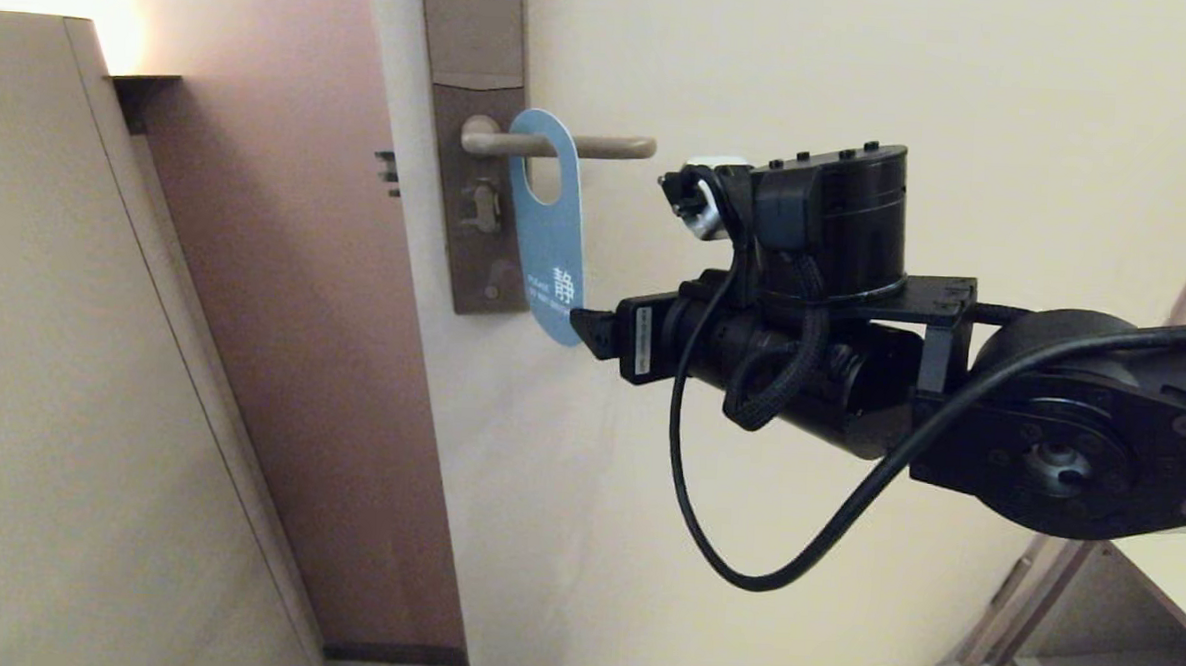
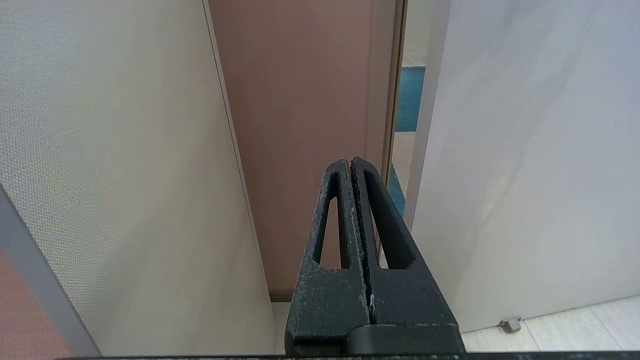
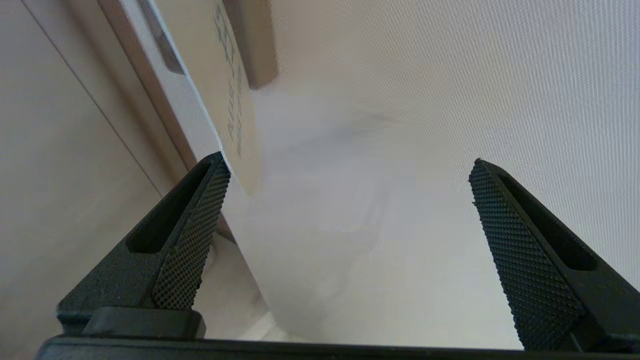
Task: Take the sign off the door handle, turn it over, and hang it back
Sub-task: Hang the sign back with the other side facing out
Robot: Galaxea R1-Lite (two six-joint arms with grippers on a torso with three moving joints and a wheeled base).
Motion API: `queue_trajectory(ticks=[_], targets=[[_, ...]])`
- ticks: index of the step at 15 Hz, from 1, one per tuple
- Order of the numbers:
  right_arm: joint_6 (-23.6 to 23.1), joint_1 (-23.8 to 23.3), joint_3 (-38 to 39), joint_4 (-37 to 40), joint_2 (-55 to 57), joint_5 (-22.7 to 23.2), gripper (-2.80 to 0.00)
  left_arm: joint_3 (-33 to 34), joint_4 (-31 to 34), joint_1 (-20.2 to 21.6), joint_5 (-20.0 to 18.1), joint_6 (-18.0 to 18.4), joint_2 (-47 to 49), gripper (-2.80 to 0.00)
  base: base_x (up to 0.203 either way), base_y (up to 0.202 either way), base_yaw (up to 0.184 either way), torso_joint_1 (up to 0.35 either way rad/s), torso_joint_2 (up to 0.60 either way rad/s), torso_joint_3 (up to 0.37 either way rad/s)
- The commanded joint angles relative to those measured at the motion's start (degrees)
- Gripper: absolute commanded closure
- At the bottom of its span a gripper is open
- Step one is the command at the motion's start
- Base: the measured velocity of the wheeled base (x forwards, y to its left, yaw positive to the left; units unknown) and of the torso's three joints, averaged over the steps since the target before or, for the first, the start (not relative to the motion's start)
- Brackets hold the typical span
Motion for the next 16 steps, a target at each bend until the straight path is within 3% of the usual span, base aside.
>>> queue_trajectory(ticks=[1,14,15,16], targets=[[0.04,-0.14,0.01,-0.11,-0.38,-0.09,-2.8,0.0,0.0,0.02,0.01,0.0,-0.02,0.0,0.0,0.0,0.0,0.0,0.0,0.0],[-1.72,-2.62,6.32,0.01,-5.92,0.26,-2.8,0.0,0.0,0.02,0.01,0.0,-0.02,0.0,0.0,0.0,0.0,0.0,0.0,0.0],[-1.8,-2.62,6.58,0.01,-6.01,0.26,0.0,0.0,0.0,0.02,0.01,0.0,-0.02,0.0,0.0,0.0,0.0,0.0,0.0,0.0],[-1.8,-2.62,6.67,0.01,-6.01,0.26,0.0,0.0,0.0,0.02,0.01,0.0,-0.02,0.0,0.0,0.0,0.0,0.0,0.0,0.0]])
